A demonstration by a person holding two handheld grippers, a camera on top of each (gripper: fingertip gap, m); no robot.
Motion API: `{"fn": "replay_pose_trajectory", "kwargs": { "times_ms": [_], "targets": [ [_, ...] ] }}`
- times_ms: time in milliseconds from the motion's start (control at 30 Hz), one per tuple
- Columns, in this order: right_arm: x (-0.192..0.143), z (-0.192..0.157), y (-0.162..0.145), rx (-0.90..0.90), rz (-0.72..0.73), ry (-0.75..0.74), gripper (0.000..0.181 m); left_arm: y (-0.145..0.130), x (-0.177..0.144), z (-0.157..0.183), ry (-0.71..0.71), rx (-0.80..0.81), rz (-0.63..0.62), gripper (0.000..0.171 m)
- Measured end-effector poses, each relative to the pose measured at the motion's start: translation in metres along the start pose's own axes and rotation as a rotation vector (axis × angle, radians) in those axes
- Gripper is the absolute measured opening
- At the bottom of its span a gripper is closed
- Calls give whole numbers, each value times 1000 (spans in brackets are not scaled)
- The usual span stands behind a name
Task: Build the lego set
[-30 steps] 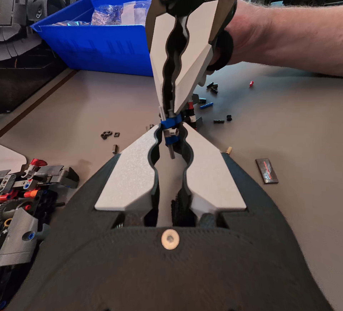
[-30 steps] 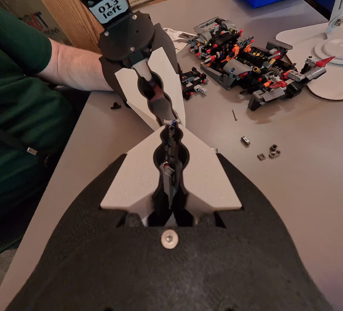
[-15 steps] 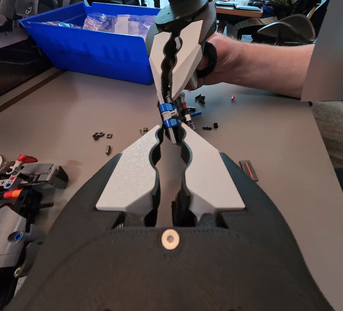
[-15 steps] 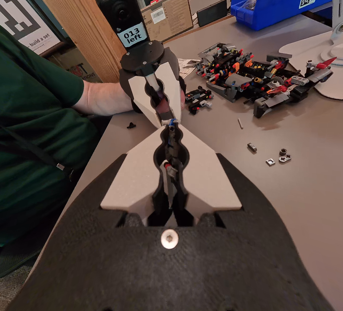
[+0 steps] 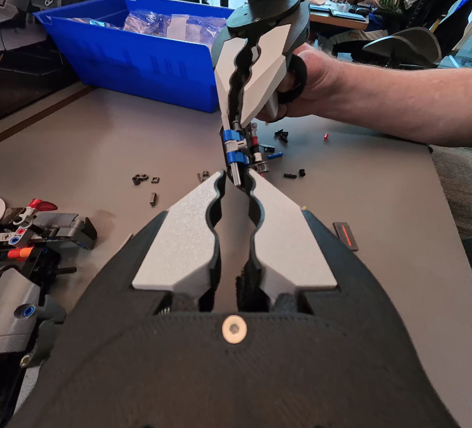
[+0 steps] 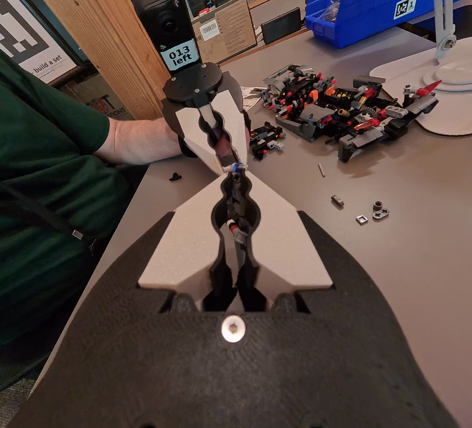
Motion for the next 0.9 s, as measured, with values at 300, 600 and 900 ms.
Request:
{"fn": "replay_pose_trajectory", "kwargs": {
  "times_ms": [300, 600, 900],
  "targets": [
    [2, -1, 2, -25, -13, -27, 3, -1, 0, -3, 26, 15, -4, 4],
    [3, -1, 3, -41, -16, -44, 4, -1, 0, -4, 36, 18, -4, 2],
    [3, 1, 3, -26, -1, -55, 3, -1, 0, -6, 43, 11, -5, 2]
  ]
}}
Point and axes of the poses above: each gripper's, where its closed fingertips meet, x out along the fingers, y out of its top, z = x × y across the jaws, the point moved 4 cm from there along -x, back along the fingers, and after that the axes turned 11 degrees about y, right-handed, at the moved point
